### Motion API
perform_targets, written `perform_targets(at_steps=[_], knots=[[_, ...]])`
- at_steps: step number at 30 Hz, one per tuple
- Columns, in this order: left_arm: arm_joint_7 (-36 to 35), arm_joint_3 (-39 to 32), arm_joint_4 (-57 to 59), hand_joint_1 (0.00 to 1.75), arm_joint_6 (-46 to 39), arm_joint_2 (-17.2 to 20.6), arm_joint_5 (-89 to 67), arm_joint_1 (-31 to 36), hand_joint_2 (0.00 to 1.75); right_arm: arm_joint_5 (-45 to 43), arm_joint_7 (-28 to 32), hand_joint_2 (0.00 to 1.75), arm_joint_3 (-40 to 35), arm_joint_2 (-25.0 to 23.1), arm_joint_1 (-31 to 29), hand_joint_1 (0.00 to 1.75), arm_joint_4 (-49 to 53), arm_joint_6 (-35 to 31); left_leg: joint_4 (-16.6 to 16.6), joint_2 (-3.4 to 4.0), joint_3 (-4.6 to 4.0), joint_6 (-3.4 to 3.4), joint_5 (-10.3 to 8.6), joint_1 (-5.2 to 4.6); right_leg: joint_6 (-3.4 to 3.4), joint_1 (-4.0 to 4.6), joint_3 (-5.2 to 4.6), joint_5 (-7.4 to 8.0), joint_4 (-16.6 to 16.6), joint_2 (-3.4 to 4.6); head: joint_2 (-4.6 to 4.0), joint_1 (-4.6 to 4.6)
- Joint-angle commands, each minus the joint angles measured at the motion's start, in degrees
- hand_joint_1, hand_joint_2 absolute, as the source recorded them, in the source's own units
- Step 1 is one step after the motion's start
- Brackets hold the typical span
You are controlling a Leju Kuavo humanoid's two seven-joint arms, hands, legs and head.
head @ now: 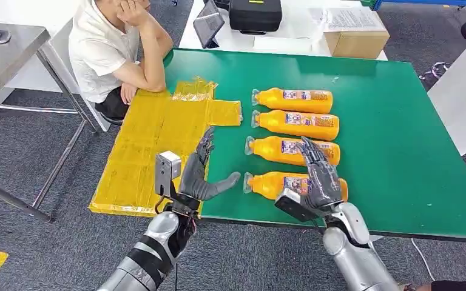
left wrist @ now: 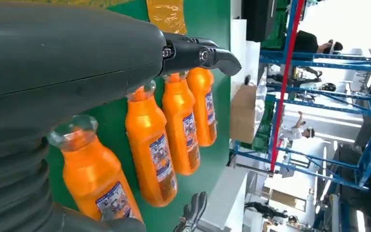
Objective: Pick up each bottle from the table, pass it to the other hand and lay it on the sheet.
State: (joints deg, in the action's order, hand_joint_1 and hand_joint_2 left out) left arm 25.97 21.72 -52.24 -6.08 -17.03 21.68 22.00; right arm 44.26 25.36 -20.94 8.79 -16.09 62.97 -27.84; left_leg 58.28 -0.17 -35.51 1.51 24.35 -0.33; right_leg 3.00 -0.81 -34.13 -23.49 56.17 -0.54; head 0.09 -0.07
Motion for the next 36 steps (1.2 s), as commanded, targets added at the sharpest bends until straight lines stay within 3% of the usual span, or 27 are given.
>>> perform_targets(at_steps=[1,4,8,14,21,36], knots=[[0.21,1.75,4.12,0.00,0.35,0.65,0.84,3.33,1.75,-3.05,4.47,1.75,-3.70,0.52,-0.46,0.00,1.09,4.02,-0.02,0.03,0.14,-0.08,0.05,0.03,-0.08,0.03,0.13,-0.04,-0.01,0.05,0.00,0.02],[0.22,1.87,4.13,0.00,0.44,0.57,0.89,3.42,1.75,-2.66,4.55,1.75,-4.18,0.57,-0.65,0.00,0.87,4.20,0.00,0.03,0.12,-0.08,0.05,0.04,-0.08,0.03,0.12,-0.04,-0.02,0.04,0.00,0.02],[0.28,1.62,3.66,0.00,0.63,0.72,1.15,3.14,1.75,1.25,-0.46,1.75,-7.52,4.63,-2.26,0.00,-1.52,9.80,0.00,0.03,0.12,-0.07,0.05,0.03,-0.08,0.03,0.12,-0.04,-0.01,0.04,0.00,0.02],[0.14,1.11,3.35,0.00,0.78,0.75,1.11,2.85,1.75,1.03,-1.11,1.75,-7.93,5.77,-2.48,0.00,-3.24,12.56,-0.01,0.04,0.16,-0.09,0.07,0.02,-0.09,0.02,0.18,-0.04,-0.02,0.06,0.00,0.02],[-0.31,0.31,2.51,0.00,0.66,0.91,0.60,1.59,1.75,5.16,-7.61,1.75,-7.56,7.93,-1.62,0.00,-1.53,11.60,-0.05,0.02,0.11,-0.07,0.04,0.00,-0.07,0.00,0.12,-0.03,-0.03,0.03,0.00,0.00],[-0.46,-0.20,2.03,0.00,0.49,0.82,0.12,1.37,1.75,8.76,-11.18,1.75,-6.79,8.35,-2.58,0.00,-3.76,10.48,-0.03,0.07,0.10,-0.07,0.05,0.00,-0.07,0.00,0.10,-0.02,-0.02,0.08,0.00,0.00]])
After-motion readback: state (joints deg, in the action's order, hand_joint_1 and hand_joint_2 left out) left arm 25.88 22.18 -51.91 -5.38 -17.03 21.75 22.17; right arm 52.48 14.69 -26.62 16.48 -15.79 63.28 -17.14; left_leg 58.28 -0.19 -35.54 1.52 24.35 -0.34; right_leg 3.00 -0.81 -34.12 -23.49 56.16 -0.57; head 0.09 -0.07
